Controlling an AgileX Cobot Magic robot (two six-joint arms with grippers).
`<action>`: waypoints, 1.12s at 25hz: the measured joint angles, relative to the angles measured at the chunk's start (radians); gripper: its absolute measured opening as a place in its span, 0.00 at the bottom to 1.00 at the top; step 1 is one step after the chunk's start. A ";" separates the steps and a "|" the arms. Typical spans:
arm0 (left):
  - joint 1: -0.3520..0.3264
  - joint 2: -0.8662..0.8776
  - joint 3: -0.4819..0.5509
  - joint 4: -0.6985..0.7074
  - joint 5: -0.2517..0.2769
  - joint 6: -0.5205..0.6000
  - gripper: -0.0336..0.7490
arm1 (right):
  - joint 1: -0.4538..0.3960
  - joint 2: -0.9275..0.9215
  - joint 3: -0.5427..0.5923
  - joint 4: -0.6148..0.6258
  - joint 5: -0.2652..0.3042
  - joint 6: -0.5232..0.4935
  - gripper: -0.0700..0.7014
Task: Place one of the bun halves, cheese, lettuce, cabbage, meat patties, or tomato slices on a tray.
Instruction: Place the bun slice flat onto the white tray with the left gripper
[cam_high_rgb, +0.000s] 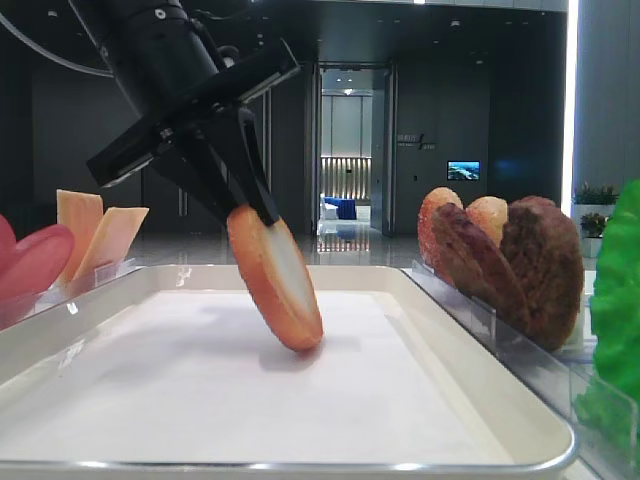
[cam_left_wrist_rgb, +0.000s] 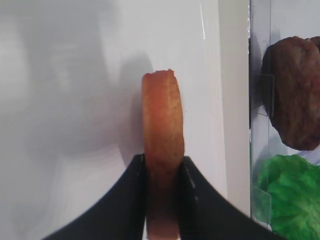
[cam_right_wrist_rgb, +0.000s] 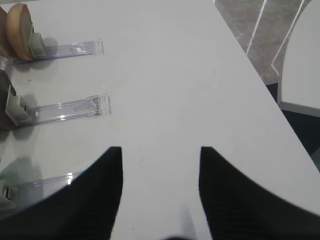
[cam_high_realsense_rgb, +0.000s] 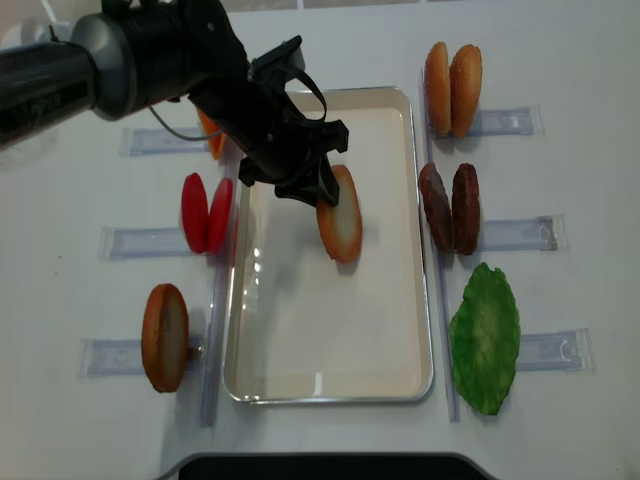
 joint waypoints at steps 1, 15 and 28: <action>0.000 0.000 0.001 0.000 -0.001 0.000 0.21 | 0.000 0.000 0.000 0.000 0.000 0.000 0.53; 0.000 0.000 0.002 0.015 0.001 -0.009 0.30 | 0.000 0.000 0.000 0.000 0.000 0.000 0.53; 0.000 0.000 0.003 0.120 0.056 -0.087 0.38 | 0.000 0.000 0.000 0.000 0.000 0.000 0.53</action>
